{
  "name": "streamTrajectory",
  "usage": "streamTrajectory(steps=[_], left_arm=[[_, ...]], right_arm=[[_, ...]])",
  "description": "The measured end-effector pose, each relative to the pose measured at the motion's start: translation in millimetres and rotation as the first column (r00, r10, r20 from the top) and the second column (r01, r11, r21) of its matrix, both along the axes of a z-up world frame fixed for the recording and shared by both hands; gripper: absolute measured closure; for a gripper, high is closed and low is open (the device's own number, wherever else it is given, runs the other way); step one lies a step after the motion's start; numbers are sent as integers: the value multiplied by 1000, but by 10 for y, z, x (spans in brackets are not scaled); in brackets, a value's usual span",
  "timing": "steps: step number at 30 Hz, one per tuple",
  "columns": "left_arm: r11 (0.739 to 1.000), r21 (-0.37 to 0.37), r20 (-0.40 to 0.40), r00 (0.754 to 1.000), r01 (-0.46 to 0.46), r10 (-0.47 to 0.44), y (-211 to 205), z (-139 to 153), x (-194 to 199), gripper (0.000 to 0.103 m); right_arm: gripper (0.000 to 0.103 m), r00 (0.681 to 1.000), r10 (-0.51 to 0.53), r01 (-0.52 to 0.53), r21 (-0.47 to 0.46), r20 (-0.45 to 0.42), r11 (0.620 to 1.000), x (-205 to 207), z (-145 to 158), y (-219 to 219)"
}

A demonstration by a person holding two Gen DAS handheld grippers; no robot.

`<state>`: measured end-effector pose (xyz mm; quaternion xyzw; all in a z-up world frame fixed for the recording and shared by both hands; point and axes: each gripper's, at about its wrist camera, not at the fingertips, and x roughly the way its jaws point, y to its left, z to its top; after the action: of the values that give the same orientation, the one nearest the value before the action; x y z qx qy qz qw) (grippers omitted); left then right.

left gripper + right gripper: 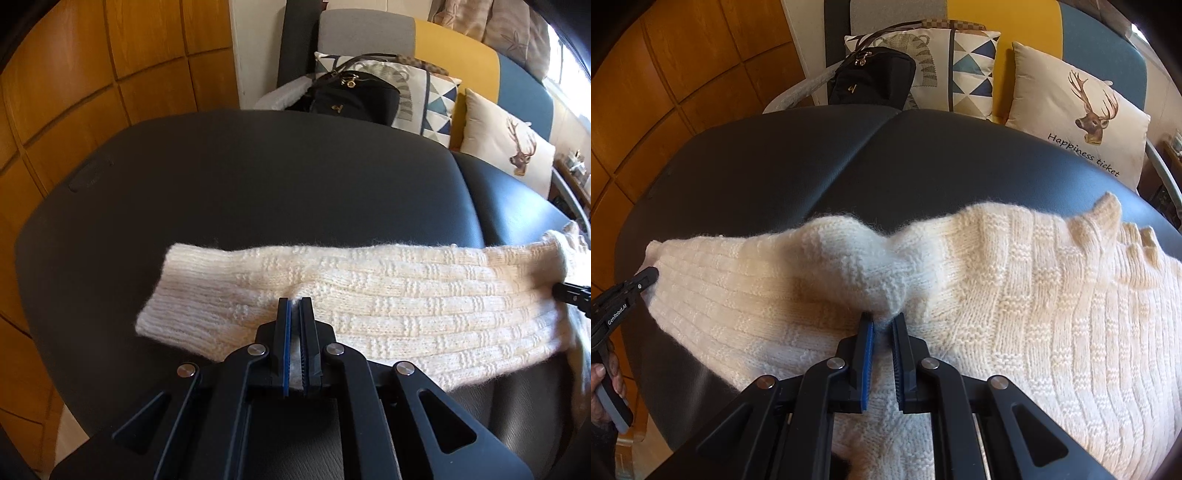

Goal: Fold clothes

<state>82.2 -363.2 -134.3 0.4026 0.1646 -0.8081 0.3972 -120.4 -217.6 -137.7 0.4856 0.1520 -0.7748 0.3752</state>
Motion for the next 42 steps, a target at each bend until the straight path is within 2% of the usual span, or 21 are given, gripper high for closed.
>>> streamTrajectory(steps=[7,12,14,16,19,24,27,29,32,35,39,42], left_arm=[[996,-83,21,999,-30,32,-255,173,-199,100],[993,-113,10,1000,-27,28,-299,278,-314,100],[994,-107,12,1000,-2,3,-282,290,-338,96],[997,-81,17,1000,19,-18,-289,262,-349,96],[1000,-15,2,1000,24,-24,-289,204,-173,95],[991,122,-29,998,-59,63,-332,56,346,94],[977,190,-75,990,-101,117,-356,22,647,94],[973,204,-114,985,-105,130,-374,77,741,94],[971,218,-167,976,-102,140,-404,175,835,94],[984,173,-160,984,-52,80,-351,299,654,93],[993,103,-97,995,50,-40,-202,362,186,92],[987,107,-64,992,118,-111,-112,293,-178,90]], right_arm=[[96,999,-44,45,-41,17,998,-246,19,-287],[96,994,-60,69,-97,87,993,-418,11,-406],[82,985,-59,81,-135,162,987,-512,9,-336],[81,978,-71,104,-165,194,981,-561,44,-182],[80,981,-80,111,-174,178,978,-487,123,110],[74,996,-55,66,-163,72,984,-158,341,594],[65,999,-31,27,-129,-29,991,51,464,790],[55,998,-15,9,-88,-65,996,172,449,867],[55,997,-9,5,-58,-70,998,292,405,959],[55,999,-28,25,-78,-42,997,264,399,1037],[55,996,-90,89,-123,0,988,110,457,1083],[55,993,-115,115,-142,8,983,-35,512,1048]])
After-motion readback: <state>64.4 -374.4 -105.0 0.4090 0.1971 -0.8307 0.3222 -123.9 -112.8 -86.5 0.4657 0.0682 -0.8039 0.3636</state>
